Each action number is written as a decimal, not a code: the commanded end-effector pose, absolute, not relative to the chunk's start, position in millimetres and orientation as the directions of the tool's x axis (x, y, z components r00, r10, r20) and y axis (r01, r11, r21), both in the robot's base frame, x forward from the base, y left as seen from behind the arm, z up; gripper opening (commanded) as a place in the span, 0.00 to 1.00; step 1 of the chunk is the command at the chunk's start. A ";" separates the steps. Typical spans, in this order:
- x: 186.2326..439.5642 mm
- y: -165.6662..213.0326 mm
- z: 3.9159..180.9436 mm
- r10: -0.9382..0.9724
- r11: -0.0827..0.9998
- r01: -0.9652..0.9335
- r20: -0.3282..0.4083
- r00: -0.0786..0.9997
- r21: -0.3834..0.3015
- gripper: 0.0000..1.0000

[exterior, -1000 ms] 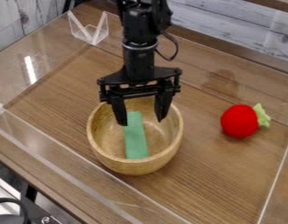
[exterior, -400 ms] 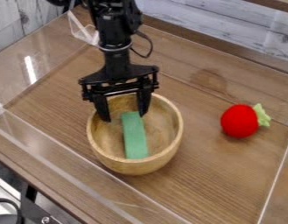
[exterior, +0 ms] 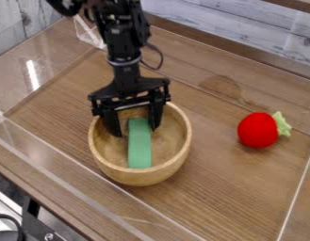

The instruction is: Remove the green stick from the brown bowl and put it on the table

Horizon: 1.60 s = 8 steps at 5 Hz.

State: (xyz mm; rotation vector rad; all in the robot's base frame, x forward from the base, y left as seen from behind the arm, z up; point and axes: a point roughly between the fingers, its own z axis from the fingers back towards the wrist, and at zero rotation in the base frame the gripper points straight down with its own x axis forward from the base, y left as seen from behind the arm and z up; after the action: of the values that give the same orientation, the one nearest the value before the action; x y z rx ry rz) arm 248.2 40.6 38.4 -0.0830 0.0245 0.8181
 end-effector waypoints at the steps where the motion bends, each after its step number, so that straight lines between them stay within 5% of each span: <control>1: 253.7 31.6 29.4 0.733 0.674 -0.732 -0.031 0.679 -0.099 0.00; 2: 256.1 23.3 23.3 0.727 0.680 -0.724 -0.020 0.686 -0.113 1.00; 5: 240.3 36.6 15.5 0.698 0.714 -0.693 0.024 0.716 -0.099 1.00; 8: 245.1 50.7 33.1 0.681 0.732 -0.679 0.066 0.729 -0.050 1.00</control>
State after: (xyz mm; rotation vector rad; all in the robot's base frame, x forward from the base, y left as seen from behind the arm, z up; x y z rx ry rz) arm 239.5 46.0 24.6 -0.0205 -0.0427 0.7417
